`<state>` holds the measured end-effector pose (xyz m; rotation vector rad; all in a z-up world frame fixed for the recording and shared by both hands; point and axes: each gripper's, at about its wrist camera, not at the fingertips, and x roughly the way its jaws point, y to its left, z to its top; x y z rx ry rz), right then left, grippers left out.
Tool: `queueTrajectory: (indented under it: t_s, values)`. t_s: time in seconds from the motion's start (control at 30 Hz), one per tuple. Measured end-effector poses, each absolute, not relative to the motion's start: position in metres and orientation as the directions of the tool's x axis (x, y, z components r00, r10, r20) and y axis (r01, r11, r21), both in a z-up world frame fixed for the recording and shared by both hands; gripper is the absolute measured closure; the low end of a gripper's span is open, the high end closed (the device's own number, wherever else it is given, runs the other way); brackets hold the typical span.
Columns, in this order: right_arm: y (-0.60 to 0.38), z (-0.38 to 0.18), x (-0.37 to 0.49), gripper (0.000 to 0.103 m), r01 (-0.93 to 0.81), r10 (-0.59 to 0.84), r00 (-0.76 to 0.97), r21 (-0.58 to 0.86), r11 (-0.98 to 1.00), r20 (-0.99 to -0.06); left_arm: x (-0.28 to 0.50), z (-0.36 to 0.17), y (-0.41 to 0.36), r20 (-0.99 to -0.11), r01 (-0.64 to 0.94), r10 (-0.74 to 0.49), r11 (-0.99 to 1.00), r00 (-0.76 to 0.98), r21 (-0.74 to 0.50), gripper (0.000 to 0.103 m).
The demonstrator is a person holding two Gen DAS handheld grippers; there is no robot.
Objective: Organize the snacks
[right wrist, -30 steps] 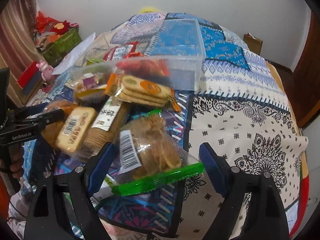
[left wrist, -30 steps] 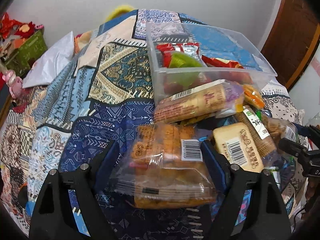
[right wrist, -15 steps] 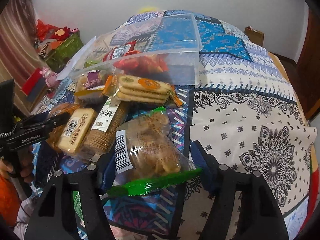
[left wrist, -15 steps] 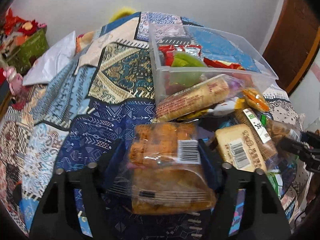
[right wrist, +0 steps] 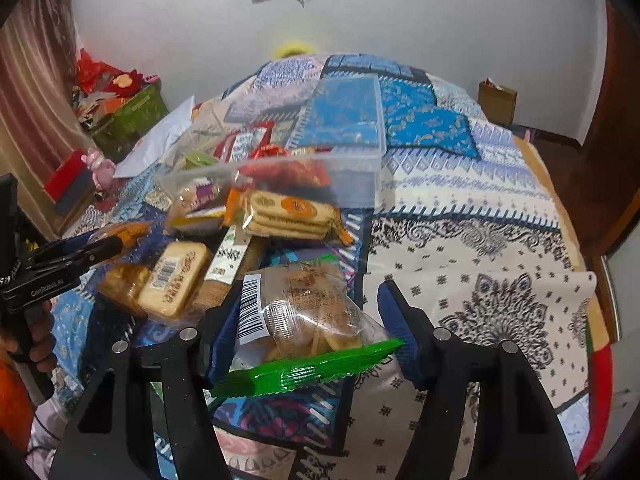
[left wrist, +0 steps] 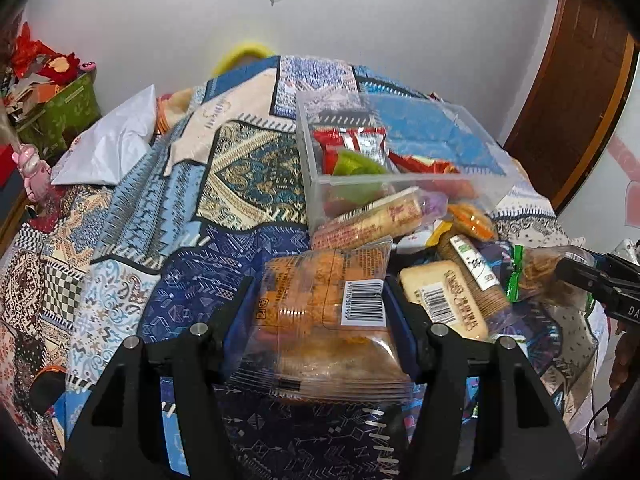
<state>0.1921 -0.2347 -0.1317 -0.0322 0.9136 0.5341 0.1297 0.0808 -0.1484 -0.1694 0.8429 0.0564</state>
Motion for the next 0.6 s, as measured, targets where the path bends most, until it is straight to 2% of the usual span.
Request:
queueTrajectory:
  t_s: [0.6]
  values:
    - [-0.223,-0.074,0.206,0.042,-0.47,0.502,0.604,0.232,0.852,-0.619,0.138,-0.089,0.078,-0.634,-0.09,-0.034,0.983,0.773,-0.162,0.042]
